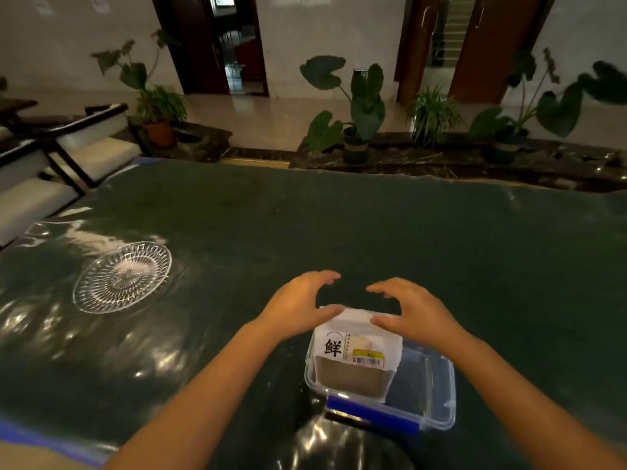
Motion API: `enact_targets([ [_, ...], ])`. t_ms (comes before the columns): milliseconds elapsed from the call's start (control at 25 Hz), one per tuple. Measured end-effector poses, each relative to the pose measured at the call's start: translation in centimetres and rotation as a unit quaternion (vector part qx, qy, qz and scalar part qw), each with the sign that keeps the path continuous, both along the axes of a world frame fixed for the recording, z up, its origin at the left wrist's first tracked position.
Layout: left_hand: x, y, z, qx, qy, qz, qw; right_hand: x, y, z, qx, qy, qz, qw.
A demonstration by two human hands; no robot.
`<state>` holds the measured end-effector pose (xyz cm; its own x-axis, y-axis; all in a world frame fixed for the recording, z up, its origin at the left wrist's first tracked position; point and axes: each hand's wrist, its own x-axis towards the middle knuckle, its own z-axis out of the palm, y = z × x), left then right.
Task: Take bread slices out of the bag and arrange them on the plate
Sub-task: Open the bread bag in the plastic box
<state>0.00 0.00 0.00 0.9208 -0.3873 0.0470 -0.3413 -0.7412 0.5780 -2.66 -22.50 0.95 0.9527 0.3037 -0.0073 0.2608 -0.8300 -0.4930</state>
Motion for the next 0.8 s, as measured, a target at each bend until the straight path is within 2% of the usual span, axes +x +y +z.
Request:
enact_targets([
  [200,-1.2,-1.3,-2.4,0.007,0.032,-0.02,0.999,-0.7,0.4,-1.5,0.007,0.041,-0.027,0.999],
  [360,-1.2,-1.4,-2.9,-0.01,0.017,-0.004,1.0,-0.8,0.4,-2.2,0.011,0.019,-0.035,0.999],
  [560,-1.5,-1.2,-2.9,-0.013,0.022,-0.015,1.0,-1.1,0.3,-2.5,-0.038,-0.008,0.017,0.999],
  [640,-1.5,-1.0,-2.9,-0.007,0.022,-0.03,0.999,-1.0,0.2,-2.6,0.011,0.003,-0.003,1.0],
  [800,-1.4,-0.5,-2.9,-0.008,0.011,-0.042,0.999,-0.4,0.1,-2.6,0.156,0.09,-0.078,0.98],
])
